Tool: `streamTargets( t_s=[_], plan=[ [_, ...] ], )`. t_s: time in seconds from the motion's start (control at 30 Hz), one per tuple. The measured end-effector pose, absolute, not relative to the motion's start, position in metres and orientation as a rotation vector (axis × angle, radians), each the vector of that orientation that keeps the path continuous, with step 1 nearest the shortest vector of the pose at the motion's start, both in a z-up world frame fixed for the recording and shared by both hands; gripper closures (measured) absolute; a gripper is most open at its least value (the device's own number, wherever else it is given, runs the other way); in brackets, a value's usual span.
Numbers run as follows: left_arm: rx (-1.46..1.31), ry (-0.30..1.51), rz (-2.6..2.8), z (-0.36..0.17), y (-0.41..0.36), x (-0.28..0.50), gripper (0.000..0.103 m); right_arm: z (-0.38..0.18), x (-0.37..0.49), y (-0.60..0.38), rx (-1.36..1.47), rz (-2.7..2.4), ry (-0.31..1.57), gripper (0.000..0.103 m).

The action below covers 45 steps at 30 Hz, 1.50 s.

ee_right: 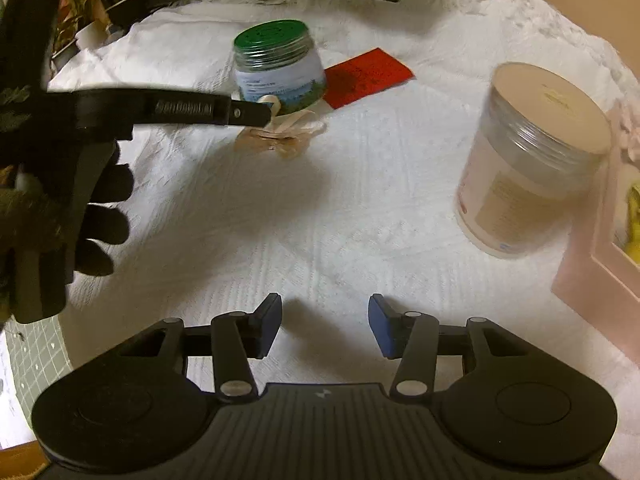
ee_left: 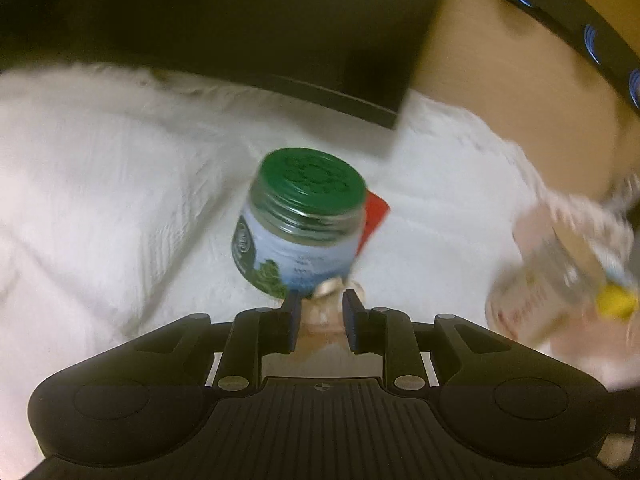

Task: Organize soft objects
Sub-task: 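Reach the left tool to the beige ribbon bow beside the green jar, then grasp the ribbon bow with the left tool while the right tool grasps the red packet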

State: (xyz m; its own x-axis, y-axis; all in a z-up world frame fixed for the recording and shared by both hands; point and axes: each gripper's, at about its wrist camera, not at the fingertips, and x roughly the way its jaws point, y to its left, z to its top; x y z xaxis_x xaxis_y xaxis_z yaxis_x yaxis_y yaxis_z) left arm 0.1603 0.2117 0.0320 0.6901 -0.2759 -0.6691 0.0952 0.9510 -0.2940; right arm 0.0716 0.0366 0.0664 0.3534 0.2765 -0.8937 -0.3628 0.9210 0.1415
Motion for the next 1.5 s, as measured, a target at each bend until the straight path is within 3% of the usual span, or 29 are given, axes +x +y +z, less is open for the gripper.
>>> streamTargets(
  t_s=[0.47, 0.8, 1.07, 1.5],
  plan=[
    [-0.055, 0.914, -0.502, 0.027, 0.153, 0.125, 0.078, 0.068, 0.051, -0.032, 0.019, 0.271, 1.093, 0.051],
    [0.179, 0.813, -0.473, 0.058, 0.145, 0.117, 0.077, 0.063, 0.042, -0.026, -0.002, 0.250, 1.036, 0.035],
    [0.274, 0.905, -0.455, 0.027, 0.113, 0.144, 0.072, 0.060, 0.035, -0.016, -0.084, 0.263, 1.032, 0.025],
    [0.158, 0.907, -0.448, 0.021, 0.119, 0.147, 0.074, 0.062, 0.034, -0.015, -0.086, 0.252, 1.054, 0.023]
  ],
)
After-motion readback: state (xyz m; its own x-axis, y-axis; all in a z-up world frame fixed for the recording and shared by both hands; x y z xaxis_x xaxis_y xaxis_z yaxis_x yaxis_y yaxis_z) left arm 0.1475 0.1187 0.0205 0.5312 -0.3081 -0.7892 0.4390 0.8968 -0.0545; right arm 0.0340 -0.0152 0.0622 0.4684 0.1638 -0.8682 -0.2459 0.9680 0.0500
